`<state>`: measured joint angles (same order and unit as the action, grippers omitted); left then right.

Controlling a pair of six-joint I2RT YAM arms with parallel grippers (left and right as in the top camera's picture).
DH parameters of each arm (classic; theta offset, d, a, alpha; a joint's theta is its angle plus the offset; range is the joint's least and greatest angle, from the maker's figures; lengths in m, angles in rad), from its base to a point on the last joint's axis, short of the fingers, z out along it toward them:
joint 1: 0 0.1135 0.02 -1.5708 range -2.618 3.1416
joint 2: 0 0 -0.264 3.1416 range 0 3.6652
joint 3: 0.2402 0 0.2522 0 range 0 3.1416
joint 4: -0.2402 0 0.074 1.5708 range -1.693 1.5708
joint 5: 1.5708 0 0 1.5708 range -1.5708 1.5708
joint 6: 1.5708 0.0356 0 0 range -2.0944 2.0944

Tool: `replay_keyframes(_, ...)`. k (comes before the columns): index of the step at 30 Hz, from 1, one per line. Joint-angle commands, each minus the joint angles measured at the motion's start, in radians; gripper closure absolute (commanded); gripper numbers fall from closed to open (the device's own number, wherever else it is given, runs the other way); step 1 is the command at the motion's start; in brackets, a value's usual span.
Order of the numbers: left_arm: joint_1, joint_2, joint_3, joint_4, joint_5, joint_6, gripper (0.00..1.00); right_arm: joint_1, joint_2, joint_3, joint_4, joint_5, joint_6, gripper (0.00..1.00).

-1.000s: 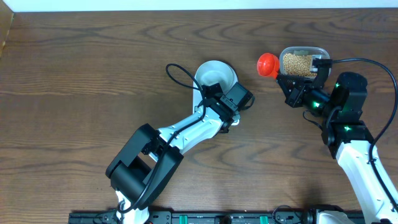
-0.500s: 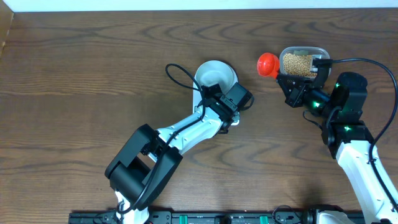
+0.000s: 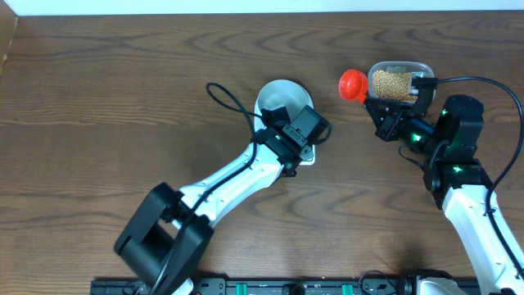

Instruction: Scoop item into bowl and weigh 50g on scale

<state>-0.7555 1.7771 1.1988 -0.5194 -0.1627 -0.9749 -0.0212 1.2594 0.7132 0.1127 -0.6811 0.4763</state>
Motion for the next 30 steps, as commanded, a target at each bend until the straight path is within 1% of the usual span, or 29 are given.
replay_keyframes(1,0.000,-0.052,-0.011,-0.045,-0.007,0.021,0.93,-0.005,0.001,0.018,0.000,0.002,-0.022,0.99)
replay_keyframes(5,0.003,-0.083,-0.011,-0.106,-0.041,0.021,0.93,-0.005,0.001,0.018,-0.005,0.001,-0.021,0.99)
replay_keyframes(8,0.021,-0.108,-0.011,-0.156,-0.129,0.021,0.93,-0.005,0.001,0.018,-0.023,0.001,-0.021,0.99)
replay_keyframes(11,0.056,-0.117,-0.011,-0.184,-0.182,0.021,0.93,-0.005,0.001,0.018,-0.060,0.002,-0.021,0.99)
replay_keyframes(16,0.142,-0.117,-0.011,-0.217,-0.187,0.021,0.93,-0.005,0.001,0.018,-0.102,0.002,-0.021,0.99)
replay_keyframes(25,0.310,-0.119,-0.011,-0.349,-0.187,0.021,0.93,-0.005,0.001,0.018,-0.102,0.002,-0.021,0.99)
replay_keyframes(30,0.365,-0.119,-0.011,-0.363,-0.186,0.039,0.93,-0.005,0.001,0.018,-0.103,0.019,-0.016,0.99)
